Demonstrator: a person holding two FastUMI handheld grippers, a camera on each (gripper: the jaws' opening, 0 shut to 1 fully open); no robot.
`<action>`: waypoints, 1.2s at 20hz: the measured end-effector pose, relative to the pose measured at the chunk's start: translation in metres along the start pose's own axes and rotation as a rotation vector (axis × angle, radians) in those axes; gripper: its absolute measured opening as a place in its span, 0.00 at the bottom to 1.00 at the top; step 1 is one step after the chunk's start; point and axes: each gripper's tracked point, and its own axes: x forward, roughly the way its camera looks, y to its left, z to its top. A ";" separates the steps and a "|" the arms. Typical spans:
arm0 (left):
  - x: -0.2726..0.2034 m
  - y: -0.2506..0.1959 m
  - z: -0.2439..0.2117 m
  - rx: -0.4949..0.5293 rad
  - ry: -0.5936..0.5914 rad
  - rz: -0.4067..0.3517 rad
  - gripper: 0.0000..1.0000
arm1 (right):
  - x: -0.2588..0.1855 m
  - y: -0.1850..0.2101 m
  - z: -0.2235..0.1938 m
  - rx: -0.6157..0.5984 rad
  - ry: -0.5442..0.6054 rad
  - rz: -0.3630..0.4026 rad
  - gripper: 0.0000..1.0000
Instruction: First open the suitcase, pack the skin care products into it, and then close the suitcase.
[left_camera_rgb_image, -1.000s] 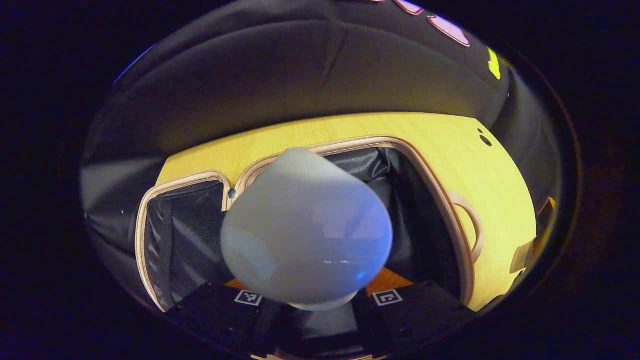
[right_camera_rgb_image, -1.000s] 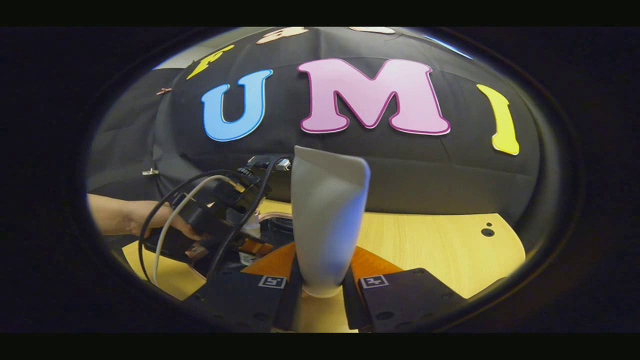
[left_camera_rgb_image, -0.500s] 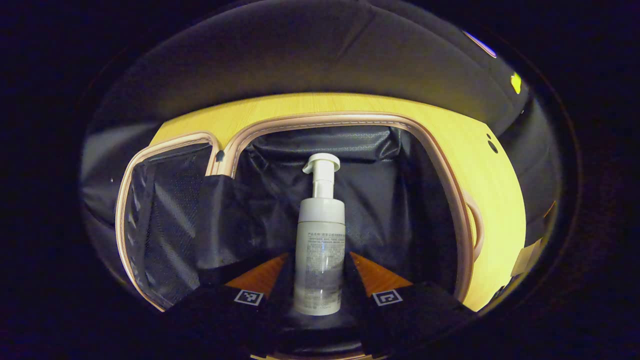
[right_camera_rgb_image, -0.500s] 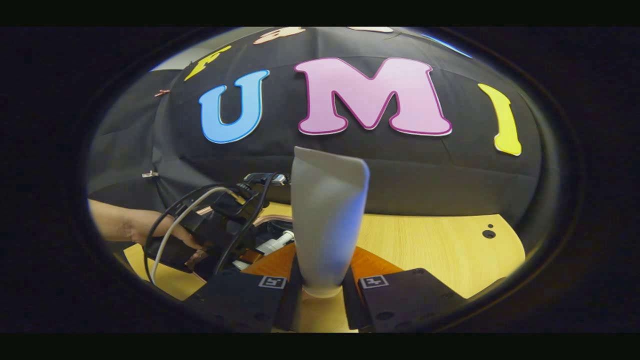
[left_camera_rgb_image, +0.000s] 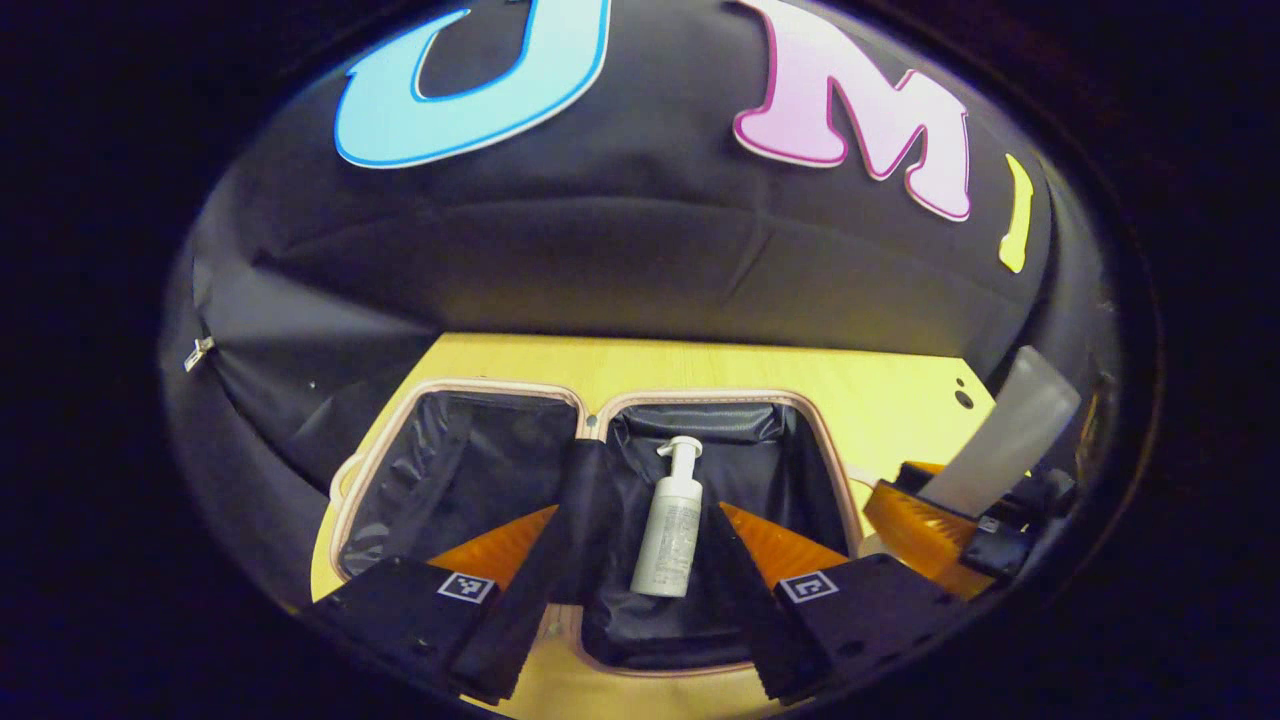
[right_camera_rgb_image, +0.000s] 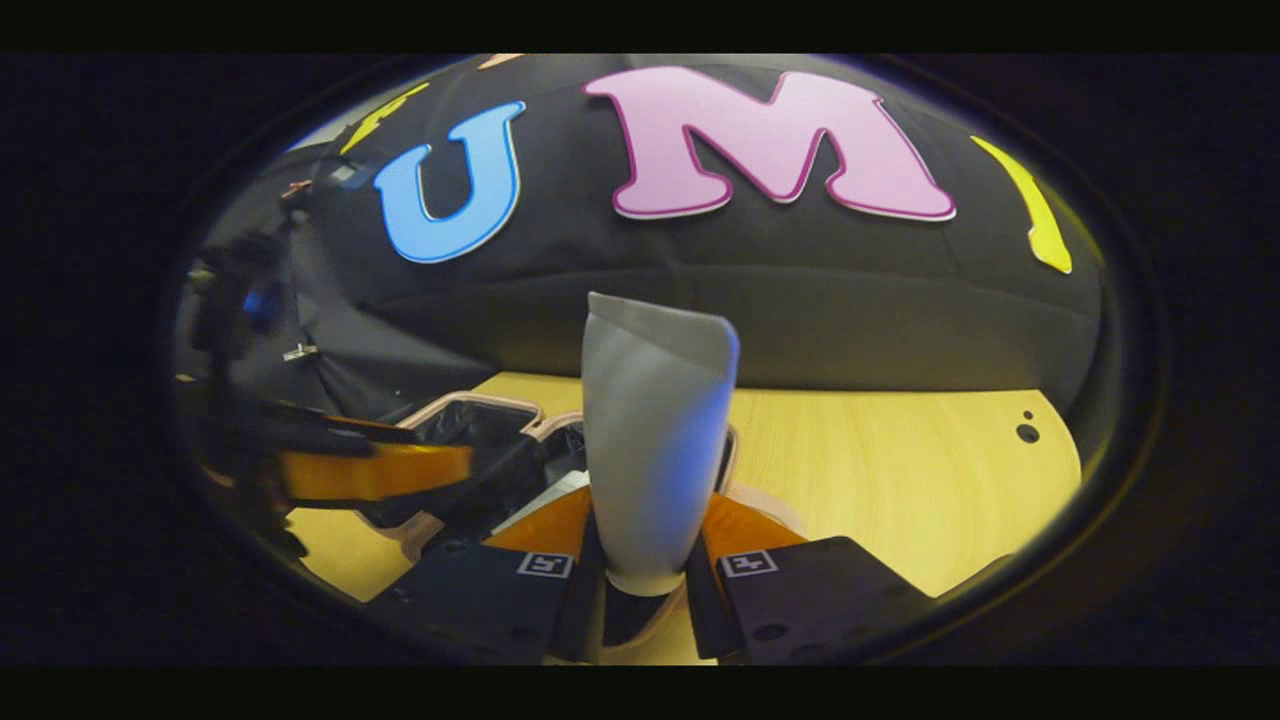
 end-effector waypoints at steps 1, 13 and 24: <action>-0.018 0.001 0.001 -0.002 -0.023 -0.009 0.88 | 0.008 0.003 -0.008 0.016 0.039 -0.008 0.39; -0.115 0.052 -0.035 -0.056 -0.063 -0.030 0.88 | 0.069 0.001 -0.076 0.055 0.288 -0.188 0.43; -0.083 0.185 -0.030 -0.120 -0.193 0.135 0.88 | 0.040 0.019 -0.026 -0.009 0.140 -0.168 0.84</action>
